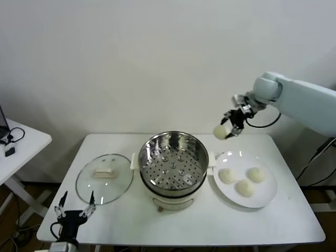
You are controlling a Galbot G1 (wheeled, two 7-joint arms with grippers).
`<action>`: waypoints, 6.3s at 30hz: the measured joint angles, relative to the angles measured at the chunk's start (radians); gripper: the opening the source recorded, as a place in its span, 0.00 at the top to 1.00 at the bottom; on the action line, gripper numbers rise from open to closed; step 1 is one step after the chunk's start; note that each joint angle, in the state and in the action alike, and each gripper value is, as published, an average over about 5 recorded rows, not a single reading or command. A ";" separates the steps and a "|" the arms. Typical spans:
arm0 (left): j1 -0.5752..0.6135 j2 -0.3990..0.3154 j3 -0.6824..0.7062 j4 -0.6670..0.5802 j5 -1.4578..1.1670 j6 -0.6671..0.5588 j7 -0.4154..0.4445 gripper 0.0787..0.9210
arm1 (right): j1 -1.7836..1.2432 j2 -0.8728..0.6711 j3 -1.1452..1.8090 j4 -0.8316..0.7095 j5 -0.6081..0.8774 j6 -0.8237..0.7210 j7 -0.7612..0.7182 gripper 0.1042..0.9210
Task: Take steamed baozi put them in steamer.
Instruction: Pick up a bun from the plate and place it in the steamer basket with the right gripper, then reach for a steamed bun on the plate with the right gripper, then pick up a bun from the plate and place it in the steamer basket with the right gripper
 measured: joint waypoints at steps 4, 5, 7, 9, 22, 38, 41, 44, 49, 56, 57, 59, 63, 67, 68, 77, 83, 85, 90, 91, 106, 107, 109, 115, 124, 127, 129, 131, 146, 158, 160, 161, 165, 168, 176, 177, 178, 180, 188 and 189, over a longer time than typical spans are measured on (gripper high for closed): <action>0.003 0.000 -0.002 -0.005 -0.003 0.000 0.000 0.12 | 0.049 0.043 -0.034 0.044 0.037 -0.011 0.020 0.33; 0.003 0.000 -0.003 -0.005 -0.004 -0.001 0.000 0.12 | 0.057 0.056 -0.042 0.050 0.036 -0.005 0.025 0.33; 0.002 0.000 -0.006 -0.004 -0.004 -0.004 0.000 0.12 | 0.068 0.083 -0.059 0.057 0.020 0.021 0.036 0.33; 0.001 0.000 -0.009 0.000 -0.005 -0.005 0.000 0.12 | 0.075 0.113 -0.073 0.056 -0.012 0.066 0.050 0.33; -0.002 0.000 -0.018 0.020 -0.008 -0.015 -0.006 0.12 | -0.003 0.296 -0.076 -0.070 -0.297 0.470 0.178 0.35; -0.004 0.000 -0.025 0.043 -0.001 -0.024 -0.008 0.12 | -0.177 0.401 -0.013 -0.261 -0.544 0.809 0.227 0.32; -0.006 0.000 -0.025 0.048 -0.001 -0.025 -0.008 0.12 | -0.193 0.415 -0.009 -0.291 -0.566 0.842 0.228 0.31; -0.008 0.000 -0.026 0.053 -0.001 -0.026 -0.008 0.12 | -0.203 0.429 -0.008 -0.317 -0.580 0.868 0.224 0.30; -0.013 0.000 -0.029 0.062 -0.001 -0.027 -0.008 0.12 | -0.218 0.452 -0.010 -0.354 -0.592 0.896 0.212 0.29; -0.021 0.000 -0.032 0.073 -0.002 -0.027 -0.008 0.12 | -0.234 0.474 -0.012 -0.388 -0.603 0.922 0.200 0.26; -0.022 0.000 -0.032 0.075 -0.002 -0.028 -0.008 0.12 | -0.235 0.476 -0.013 -0.391 -0.603 0.925 0.199 0.25; -0.023 0.000 -0.031 0.078 -0.002 -0.028 -0.008 0.12 | -0.238 0.480 -0.014 -0.396 -0.603 0.930 0.198 0.22; -0.025 0.000 -0.029 0.081 -0.002 -0.029 -0.008 0.12 | -0.240 0.484 -0.016 -0.403 -0.599 0.937 0.198 0.14; -0.025 0.000 -0.028 0.081 -0.001 -0.029 -0.008 0.12 | -0.232 0.481 -0.017 -0.401 -0.588 0.940 0.197 0.12; -0.024 0.000 -0.028 0.080 -0.001 -0.029 -0.008 0.12 | -0.227 0.478 -0.019 -0.398 -0.582 0.939 0.196 0.12; -0.012 0.000 -0.026 0.065 0.005 -0.027 -0.006 0.12 | -0.079 0.383 -0.161 -0.293 -0.371 0.853 0.136 0.12; -0.006 0.000 -0.020 0.054 0.007 -0.027 -0.005 0.12 | 0.066 0.243 -0.339 -0.156 -0.174 0.663 0.107 0.12; -0.005 0.000 -0.018 0.051 0.007 -0.027 -0.005 0.12 | 0.102 0.190 -0.392 -0.110 -0.125 0.589 0.106 0.12; 0.000 0.000 -0.018 0.045 0.007 -0.028 -0.005 0.12 | 0.150 0.062 -0.490 0.004 -0.036 0.403 0.118 0.12; 0.001 0.000 -0.019 0.044 0.006 -0.028 -0.005 0.12 | 0.153 0.039 -0.501 0.024 -0.025 0.370 0.123 0.12; 0.009 0.000 -0.033 0.036 0.000 -0.034 -0.007 0.12 | -0.048 -0.123 -0.407 0.089 0.013 0.043 0.220 0.12; 0.009 0.000 -0.034 0.036 0.000 -0.035 -0.007 0.12 | -0.069 -0.123 -0.391 0.081 0.011 0.033 0.224 0.12; 0.009 0.000 -0.037 0.036 0.000 -0.035 -0.007 0.12 | -0.112 -0.121 -0.357 0.063 0.006 0.017 0.232 0.12; 0.010 0.000 -0.046 0.038 0.000 -0.036 -0.007 0.12 | -0.228 -0.098 -0.254 -0.003 -0.013 -0.011 0.248 0.12; 0.011 0.000 -0.058 0.043 -0.001 -0.036 -0.006 0.12 | -0.352 -0.049 -0.147 -0.094 -0.038 -0.030 0.256 0.12; 0.010 0.000 -0.059 0.045 -0.001 -0.036 -0.005 0.12 | -0.380 -0.037 -0.123 -0.118 -0.048 -0.033 0.258 0.12; 0.008 0.000 -0.060 0.048 0.000 -0.037 -0.005 0.12 | -0.396 -0.030 -0.110 -0.133 -0.053 -0.035 0.259 0.12; 0.008 0.000 -0.060 0.050 0.000 -0.037 -0.005 0.12 | -0.409 -0.024 -0.100 -0.144 -0.057 -0.038 0.258 0.12; 0.005 0.000 -0.059 0.053 0.001 -0.034 -0.005 0.12 | -0.437 -0.013 -0.077 -0.161 -0.071 -0.050 0.238 0.38; 0.011 0.000 -0.053 0.039 0.002 -0.029 -0.005 0.12 | -0.249 -0.060 -0.200 -0.065 0.005 -0.025 0.181 0.39; 0.013 0.000 -0.051 0.036 0.002 -0.028 -0.005 0.12 | -0.184 -0.068 -0.240 -0.036 0.034 -0.022 0.166 0.39; 0.014 0.000 -0.051 0.034 0.002 -0.028 -0.005 0.12 | -0.151 -0.071 -0.259 -0.020 0.050 -0.021 0.160 0.39; 0.018 0.000 -0.049 0.031 0.002 -0.028 -0.005 0.12 | -0.007 -0.074 -0.334 0.053 0.123 -0.023 0.139 0.38; 0.019 0.000 -0.046 0.030 0.001 -0.027 -0.004 0.12 | 0.096 -0.066 -0.371 0.112 0.184 -0.032 0.133 0.38; 0.017 0.000 -0.041 0.024 -0.001 -0.024 -0.003 0.12 | 0.246 0.002 -0.357 0.236 0.348 -0.091 0.161 0.38; 0.017 0.000 -0.042 0.024 -0.001 -0.023 -0.002 0.12 | 0.251 0.016 -0.345 0.244 0.364 -0.100 0.169 0.38; 0.016 0.000 -0.043 0.023 -0.003 -0.023 -0.002 0.12 | 0.254 0.030 -0.331 0.251 0.379 -0.110 0.177 0.38; 0.015 0.000 -0.046 0.021 -0.006 -0.021 -0.002 0.12 | 0.249 0.063 -0.303 0.261 0.403 -0.128 0.196 0.38; 0.008 0.000 -0.057 0.013 -0.017 -0.013 0.002 0.12 | 0.144 0.223 -0.196 0.241 0.440 -0.183 0.266 0.38; 0.008 0.000 -0.058 0.012 -0.017 -0.013 0.002 0.12 | 0.127 0.242 -0.187 0.232 0.438 -0.186 0.271 0.38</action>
